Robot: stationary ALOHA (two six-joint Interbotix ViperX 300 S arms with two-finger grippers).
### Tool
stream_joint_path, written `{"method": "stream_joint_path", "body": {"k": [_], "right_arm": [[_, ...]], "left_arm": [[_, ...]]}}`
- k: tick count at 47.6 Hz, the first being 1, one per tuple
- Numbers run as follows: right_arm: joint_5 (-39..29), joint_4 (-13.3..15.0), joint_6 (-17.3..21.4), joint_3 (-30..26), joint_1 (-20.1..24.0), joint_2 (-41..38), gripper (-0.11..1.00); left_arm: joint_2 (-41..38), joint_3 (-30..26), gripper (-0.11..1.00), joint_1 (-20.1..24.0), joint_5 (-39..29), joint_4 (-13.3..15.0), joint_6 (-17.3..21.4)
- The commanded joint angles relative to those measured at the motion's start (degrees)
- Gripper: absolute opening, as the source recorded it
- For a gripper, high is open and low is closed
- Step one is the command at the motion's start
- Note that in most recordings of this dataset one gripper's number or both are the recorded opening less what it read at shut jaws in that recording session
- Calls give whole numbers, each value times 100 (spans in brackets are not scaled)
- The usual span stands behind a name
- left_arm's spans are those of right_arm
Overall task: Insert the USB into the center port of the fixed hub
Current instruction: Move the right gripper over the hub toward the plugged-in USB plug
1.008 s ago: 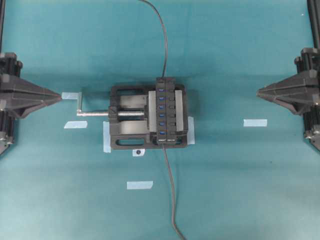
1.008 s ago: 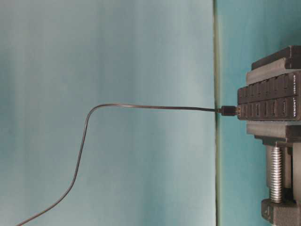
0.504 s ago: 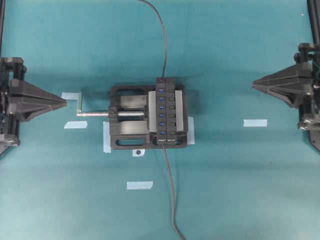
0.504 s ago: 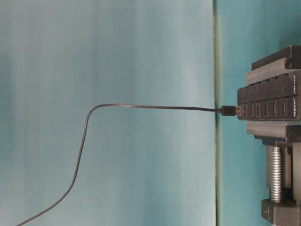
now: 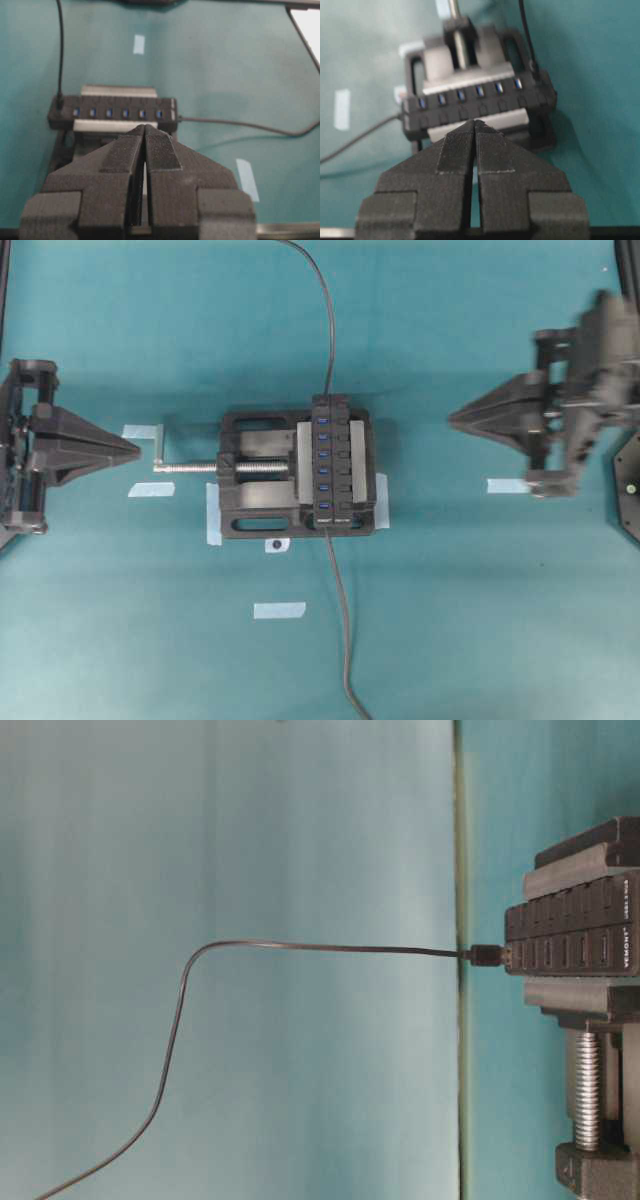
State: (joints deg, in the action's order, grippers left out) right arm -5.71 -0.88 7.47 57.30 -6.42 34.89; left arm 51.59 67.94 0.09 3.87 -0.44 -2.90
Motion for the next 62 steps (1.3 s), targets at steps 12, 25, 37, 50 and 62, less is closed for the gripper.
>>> {"method": "stream_joint_path", "body": {"k": [12,25,37,50,62], "right_arm": [[-185,176,18,-738,-264,-870,2],[-281,369,-105,-993,-457,-1380,2],[-193,396,-396,-1099,-554,-1670,2],[-62,396,-721,-1274,-650,-2065,2],[255,396,-958,-1406,-703,-2514,2]], "left_arm": [[-281,-237,0,-158,-18,-9,-18],[-308,-255,0,-176,-123,-9,-26],[-290,-272,0,-176,-123,-9,-26],[-299,-281,0,-176,-123,-9,-26],[-308,-264,0,-176,-123,-9,-26]]}}
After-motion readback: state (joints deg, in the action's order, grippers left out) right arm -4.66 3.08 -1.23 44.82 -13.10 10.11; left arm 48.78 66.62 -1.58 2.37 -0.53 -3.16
